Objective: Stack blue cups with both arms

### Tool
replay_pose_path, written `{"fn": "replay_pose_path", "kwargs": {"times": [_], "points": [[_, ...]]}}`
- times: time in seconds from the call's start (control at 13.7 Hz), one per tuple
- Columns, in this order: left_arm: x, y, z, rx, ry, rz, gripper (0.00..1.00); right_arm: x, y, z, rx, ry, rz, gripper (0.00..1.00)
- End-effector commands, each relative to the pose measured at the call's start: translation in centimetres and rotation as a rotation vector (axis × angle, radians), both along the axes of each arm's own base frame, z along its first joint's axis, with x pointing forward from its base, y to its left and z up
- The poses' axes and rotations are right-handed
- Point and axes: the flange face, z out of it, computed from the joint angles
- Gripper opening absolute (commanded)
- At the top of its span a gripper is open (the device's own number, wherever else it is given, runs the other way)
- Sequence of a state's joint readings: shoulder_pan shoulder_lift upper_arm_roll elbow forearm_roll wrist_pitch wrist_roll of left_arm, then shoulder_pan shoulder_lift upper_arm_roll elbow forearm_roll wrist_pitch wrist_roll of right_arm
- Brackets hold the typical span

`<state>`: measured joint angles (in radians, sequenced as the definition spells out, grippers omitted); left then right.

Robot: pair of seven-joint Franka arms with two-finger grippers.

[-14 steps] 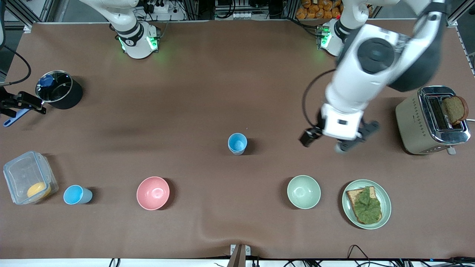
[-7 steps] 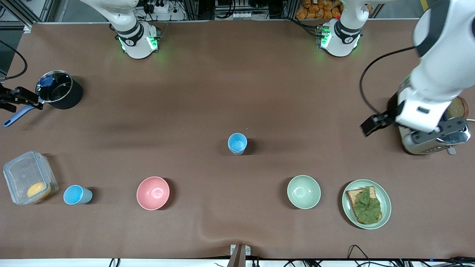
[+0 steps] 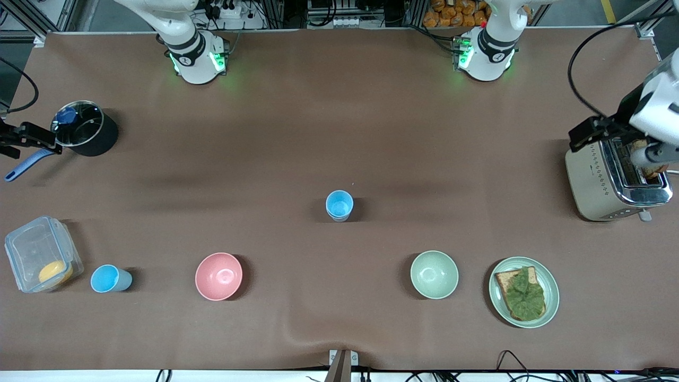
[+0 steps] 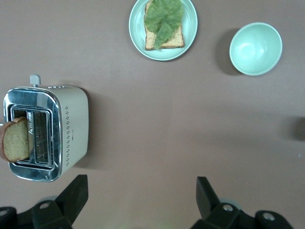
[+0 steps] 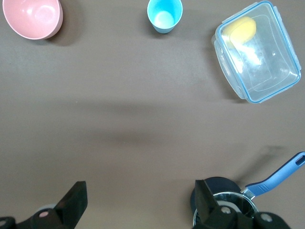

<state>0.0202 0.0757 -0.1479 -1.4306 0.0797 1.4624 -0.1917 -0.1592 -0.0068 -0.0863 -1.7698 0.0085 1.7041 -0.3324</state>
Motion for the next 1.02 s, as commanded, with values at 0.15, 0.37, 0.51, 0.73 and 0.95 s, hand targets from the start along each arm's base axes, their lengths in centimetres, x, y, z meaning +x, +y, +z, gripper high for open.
{"fn": "replay_pose_path", "kwargs": {"times": [0.15,0.37,0.51,0.73,0.95], "points": [[-2.2,-0.2,1.2,-0.014,0.056,-0.163,1.0,-0.7,0.3,0.8,0.005,0.003,0.009,1.0],[-2.7,1.7,2.8,-0.067,0.028,-0.178,1.0,-0.7,0.3,1.5,-0.012,-0.013,0.013,1.0],[-2.6,2.4,2.9,-0.092,0.024,-0.171,1.0,-0.4,0.1,1.2,-0.016,-0.022,0.01,1.0],[-2.6,2.4,3.0,-0.093,0.022,-0.165,1.0,-0.5,0.3,1.0,-0.013,-0.018,0.019,1.0],[-2.5,2.5,2.7,-0.091,0.026,-0.161,1.0,-0.5,0.1,1.1,-0.014,-0.022,0.018,1.0]]}}
